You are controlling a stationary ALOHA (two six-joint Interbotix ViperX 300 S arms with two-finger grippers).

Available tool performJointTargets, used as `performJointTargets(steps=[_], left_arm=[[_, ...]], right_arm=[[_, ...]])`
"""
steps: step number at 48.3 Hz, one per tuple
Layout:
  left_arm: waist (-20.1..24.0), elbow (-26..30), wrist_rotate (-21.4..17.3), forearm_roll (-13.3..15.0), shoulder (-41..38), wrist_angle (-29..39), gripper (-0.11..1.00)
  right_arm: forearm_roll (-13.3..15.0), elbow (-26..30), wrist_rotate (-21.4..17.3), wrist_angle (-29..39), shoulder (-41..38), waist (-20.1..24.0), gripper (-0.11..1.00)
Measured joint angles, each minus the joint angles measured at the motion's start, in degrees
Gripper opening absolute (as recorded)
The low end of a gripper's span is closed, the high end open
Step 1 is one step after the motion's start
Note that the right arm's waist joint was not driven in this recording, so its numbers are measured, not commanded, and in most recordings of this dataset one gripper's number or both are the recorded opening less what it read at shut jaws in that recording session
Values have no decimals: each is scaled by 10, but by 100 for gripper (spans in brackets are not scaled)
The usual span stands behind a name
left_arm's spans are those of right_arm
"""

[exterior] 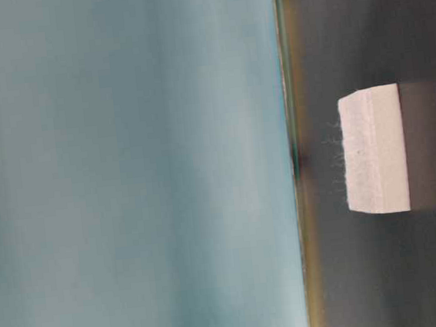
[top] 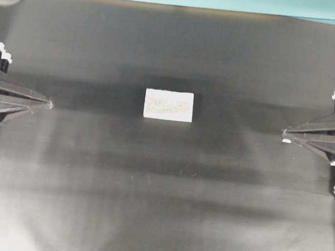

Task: Push the sponge with the left arm to wipe the table.
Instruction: 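Move the left gripper over the white sponge and lower onto it, then close the left gripper on the top of the white sponge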

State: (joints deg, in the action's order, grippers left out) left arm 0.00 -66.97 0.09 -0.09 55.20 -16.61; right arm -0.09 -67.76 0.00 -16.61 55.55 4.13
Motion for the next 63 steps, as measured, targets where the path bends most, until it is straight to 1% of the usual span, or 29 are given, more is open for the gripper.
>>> performJointTargets(steps=[1, 3, 5, 7, 11, 17, 21, 33, 37, 42, 46, 51, 54, 59, 61, 63], left_arm=[[0, 0, 0, -1, 1, 0, 5], [1, 0, 5, -4, -3, 0, 5], [4, 1, 25, -12, -18, 0, 1], [13, 4, 47, -18, -41, -1, 0], [34, 13, 70, -20, -87, -4, 0], [62, 29, 82, -22, -150, -22, 0], [83, 51, 90, -21, -207, -40, 0], [125, 157, 126, -21, -393, -47, 0], [133, 210, 143, -22, -465, -36, 1], [139, 262, 153, -22, -534, -12, 4], [143, 301, 155, -22, -579, 3, 11], [149, 338, 157, -21, -627, 7, 23], [152, 353, 164, -22, -650, 7, 35], [160, 374, 188, -21, -686, 9, 57], [163, 379, 199, -22, -698, 10, 65], [164, 382, 206, -22, -710, 10, 70]], right_arm=[[0, 0, 0, -1, 0, 0, 4], [0, -1, 0, 0, 0, 0, 8], [0, -6, 1, 0, 0, 0, 3], [0, -11, 1, 2, 0, 0, 0], [0, -17, 1, 8, 0, 0, 0], [0, -23, 0, 14, 0, 0, 0], [0, -26, 0, 20, 0, 0, 0], [0, -31, 0, 32, 0, 0, 0], [0, -34, 0, 33, 0, 0, 0], [0, -37, 0, 33, 3, 0, 0], [0, -40, -1, 33, 5, 0, 0], [0, -43, 0, 34, 12, 0, 0], [0, -47, 0, 34, 15, 0, 0], [0, -51, -1, 34, 21, 0, 0], [0, -54, 0, 33, 24, 0, 0], [0, -55, -1, 33, 25, 0, 0]])
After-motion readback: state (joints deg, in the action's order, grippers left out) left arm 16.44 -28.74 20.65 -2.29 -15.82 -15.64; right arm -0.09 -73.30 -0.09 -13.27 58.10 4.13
